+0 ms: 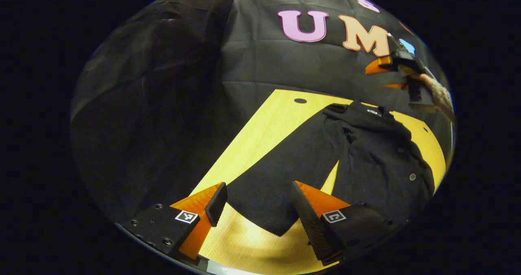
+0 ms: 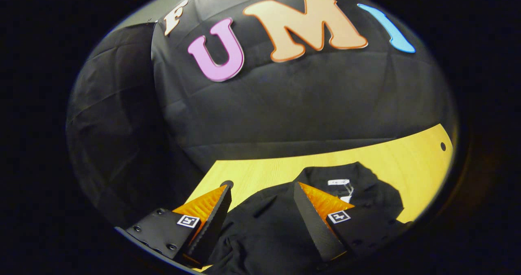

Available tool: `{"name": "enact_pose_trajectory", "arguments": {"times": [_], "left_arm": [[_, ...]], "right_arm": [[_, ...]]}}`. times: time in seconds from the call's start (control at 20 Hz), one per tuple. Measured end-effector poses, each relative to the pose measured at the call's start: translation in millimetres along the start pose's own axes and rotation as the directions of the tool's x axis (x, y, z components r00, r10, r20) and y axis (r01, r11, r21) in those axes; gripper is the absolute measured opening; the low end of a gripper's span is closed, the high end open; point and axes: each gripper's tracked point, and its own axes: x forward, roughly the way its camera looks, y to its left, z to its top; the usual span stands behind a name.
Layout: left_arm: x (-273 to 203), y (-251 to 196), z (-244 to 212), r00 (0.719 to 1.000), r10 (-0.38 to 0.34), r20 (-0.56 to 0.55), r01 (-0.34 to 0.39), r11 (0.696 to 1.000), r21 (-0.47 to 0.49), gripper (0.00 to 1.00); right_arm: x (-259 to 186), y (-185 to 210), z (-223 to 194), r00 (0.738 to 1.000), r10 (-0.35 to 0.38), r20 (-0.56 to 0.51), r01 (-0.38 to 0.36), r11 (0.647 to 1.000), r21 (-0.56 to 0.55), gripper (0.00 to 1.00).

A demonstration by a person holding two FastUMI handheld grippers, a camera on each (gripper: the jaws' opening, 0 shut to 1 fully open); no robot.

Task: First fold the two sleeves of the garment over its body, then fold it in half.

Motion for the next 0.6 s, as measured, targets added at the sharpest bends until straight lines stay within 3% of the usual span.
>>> {"name": "enact_pose_trajectory", "arguments": {"times": [0.35, 0.6], "left_arm": [[20, -6, -33, 0.996, -0.006, -0.084, 0.008, 1.000, 0.019, 0.95], [25, -6, -37, 0.996, -0.012, -0.083, 0.015, 0.999, 0.036, 0.95]], "right_arm": [[-113, -61, 47, 0.982, -0.098, 0.164, 0.106, 0.994, -0.037, 0.98], [-183, -104, 52, 0.966, -0.184, 0.184, 0.200, 0.977, -0.074, 0.98]]}}
